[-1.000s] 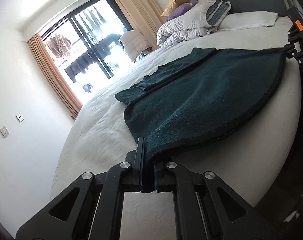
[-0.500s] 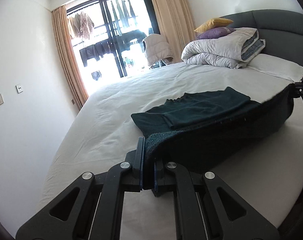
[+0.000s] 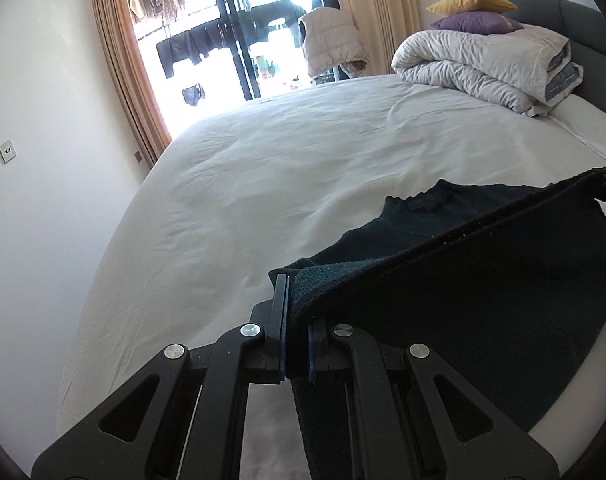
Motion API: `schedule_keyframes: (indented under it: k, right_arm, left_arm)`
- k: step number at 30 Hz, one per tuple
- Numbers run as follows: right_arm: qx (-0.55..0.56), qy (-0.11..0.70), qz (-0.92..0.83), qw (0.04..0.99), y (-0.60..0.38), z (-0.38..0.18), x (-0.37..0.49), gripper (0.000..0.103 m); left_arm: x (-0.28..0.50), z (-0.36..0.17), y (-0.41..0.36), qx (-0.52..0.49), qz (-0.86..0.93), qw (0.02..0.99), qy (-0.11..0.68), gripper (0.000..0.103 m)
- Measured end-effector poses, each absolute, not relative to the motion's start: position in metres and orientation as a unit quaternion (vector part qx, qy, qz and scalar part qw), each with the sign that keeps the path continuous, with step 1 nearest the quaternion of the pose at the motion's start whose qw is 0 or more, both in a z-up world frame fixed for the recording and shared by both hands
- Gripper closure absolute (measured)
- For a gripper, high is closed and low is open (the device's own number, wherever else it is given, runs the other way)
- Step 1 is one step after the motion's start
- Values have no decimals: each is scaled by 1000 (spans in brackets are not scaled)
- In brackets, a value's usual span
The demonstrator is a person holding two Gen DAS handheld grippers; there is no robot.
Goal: Fold small clothes
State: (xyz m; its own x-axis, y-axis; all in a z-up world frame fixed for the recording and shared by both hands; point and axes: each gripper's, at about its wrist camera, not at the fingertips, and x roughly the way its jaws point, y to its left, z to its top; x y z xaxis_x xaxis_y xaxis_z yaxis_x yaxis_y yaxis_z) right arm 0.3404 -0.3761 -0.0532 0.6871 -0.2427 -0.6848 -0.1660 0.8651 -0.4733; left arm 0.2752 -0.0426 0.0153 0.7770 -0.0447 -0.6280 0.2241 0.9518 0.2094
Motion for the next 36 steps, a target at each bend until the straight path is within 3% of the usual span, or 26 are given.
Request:
schedule_keyframes:
  k: [9,10,12,13,14,15,17,18,19,27,31,34,36]
  right_arm:
    - [-250,455,-23,854,-396,-98,428,99]
    - [-238,465,-29,852,-400,-103,436,93]
    - [-223,471,-53,852,-407,-112,447,67]
    - [-211,476,-66,851,-411,-116,450,43]
    - [-200,473,-78,855,-415,-118,450,35]
    - [-187,466,-82,861,-420,-116,447,32]
    - [-159,463,-93,867,-433,-113,439,22]
    - [-143,461,-101,870,-439,-110,435,22]
    - [-125,459,-110,872,-446,-105,429,22]
    - [59,368,-29,928,-432,-47,363,22]
    - [95,398,62,910,-399,-74,363,25]
    - [100,433,40,895,-404,-106,370,26]
    - [114,421,20,900,-427,-119,369,32]
  left_arm:
    - [374,-37,-54,159,-57,910,377,96]
    - [382,-43,-56,158,-49,909,381,92]
    - [400,-57,-58,159,-39,901,401,87]
    - [409,-68,-59,165,-34,892,420,86]
    - [414,-74,-58,170,-29,889,424,85]
    - [415,-75,-57,172,-24,891,420,81]
    - [417,-71,-49,166,-20,894,416,62]
    - [417,-67,-43,162,-14,897,410,34]
    - [415,-60,-35,161,-2,903,399,21]
    - [373,-9,-12,115,8,930,349,22]
    - [352,-35,-47,149,-20,916,373,21]
    - [344,-68,-45,139,-10,898,417,21]
    - [327,-85,-40,128,-13,898,420,21]
